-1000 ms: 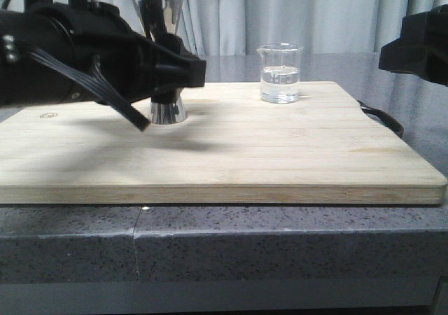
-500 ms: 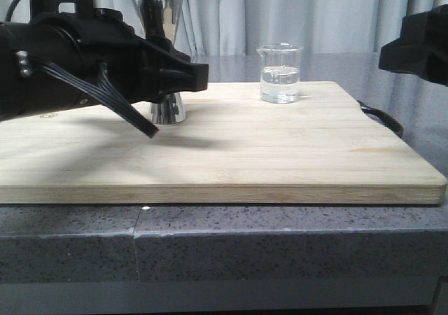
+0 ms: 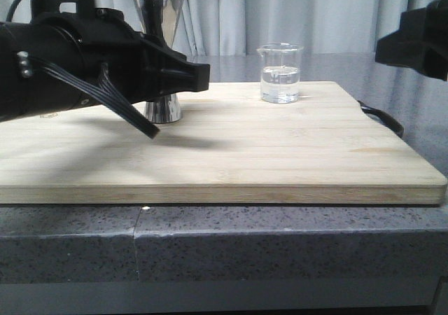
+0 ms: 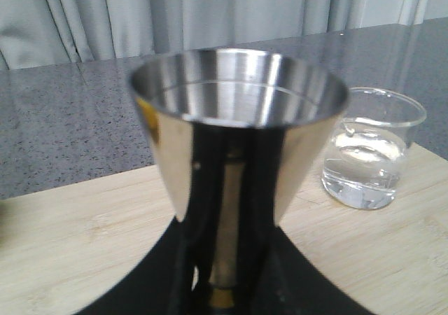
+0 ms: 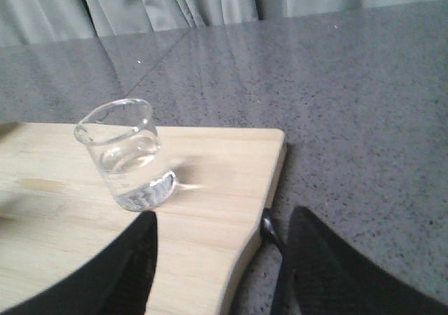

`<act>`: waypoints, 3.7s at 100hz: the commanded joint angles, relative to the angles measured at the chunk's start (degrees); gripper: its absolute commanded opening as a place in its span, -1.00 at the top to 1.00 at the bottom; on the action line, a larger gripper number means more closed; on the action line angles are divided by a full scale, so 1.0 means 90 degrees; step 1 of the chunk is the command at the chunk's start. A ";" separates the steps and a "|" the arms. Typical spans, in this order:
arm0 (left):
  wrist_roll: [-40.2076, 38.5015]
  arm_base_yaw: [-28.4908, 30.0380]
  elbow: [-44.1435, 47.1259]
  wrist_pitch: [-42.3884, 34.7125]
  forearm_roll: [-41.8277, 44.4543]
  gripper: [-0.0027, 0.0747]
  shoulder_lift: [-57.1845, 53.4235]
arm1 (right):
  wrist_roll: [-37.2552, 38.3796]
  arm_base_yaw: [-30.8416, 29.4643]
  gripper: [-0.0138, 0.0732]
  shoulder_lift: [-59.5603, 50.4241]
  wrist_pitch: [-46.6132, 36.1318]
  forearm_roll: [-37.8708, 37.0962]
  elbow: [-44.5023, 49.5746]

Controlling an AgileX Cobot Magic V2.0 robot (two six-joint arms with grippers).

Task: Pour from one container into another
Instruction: 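Reach the right gripper to the glass beaker and grasp it, then lift the beaker with the right gripper over the jigger's upper cup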

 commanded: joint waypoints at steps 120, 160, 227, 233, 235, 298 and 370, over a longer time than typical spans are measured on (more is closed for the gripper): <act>-0.0335 -0.0351 -0.0161 -0.0050 0.0513 0.98 -0.1140 | 0.0306 0.0010 -0.18 0.2773 -0.2452 -0.1883 -0.1827; -0.0335 -0.0351 -0.0161 -0.0009 0.0538 0.98 -0.1140 | 0.0306 0.0010 -0.47 0.3176 -0.2432 -0.1994 -0.2329; -0.0335 -0.0351 -0.0161 -0.0009 0.0538 0.98 -0.1140 | 0.0306 0.0010 -0.49 0.3651 -0.2512 -0.2069 -0.2780; -0.0335 -0.0351 -0.0161 -0.0009 0.0538 0.98 -0.1140 | 0.0306 0.0010 -0.49 0.3694 -0.2512 -0.2069 -0.2804; -0.0335 -0.0351 -0.0161 -0.0009 0.0538 0.98 -0.1140 | 0.0306 0.0010 -0.49 0.3709 -0.2540 -0.2069 -0.2804; -0.0335 -0.0351 -0.0161 -0.0009 0.0538 0.98 -0.1140 | 0.0306 0.0010 -0.48 0.3748 -0.2647 -0.2130 -0.2804; -0.0335 -0.0351 -0.0161 0.0125 0.0538 0.98 -0.1140 | 0.0306 0.0010 0.14 0.3732 -0.2836 -0.2651 -0.2804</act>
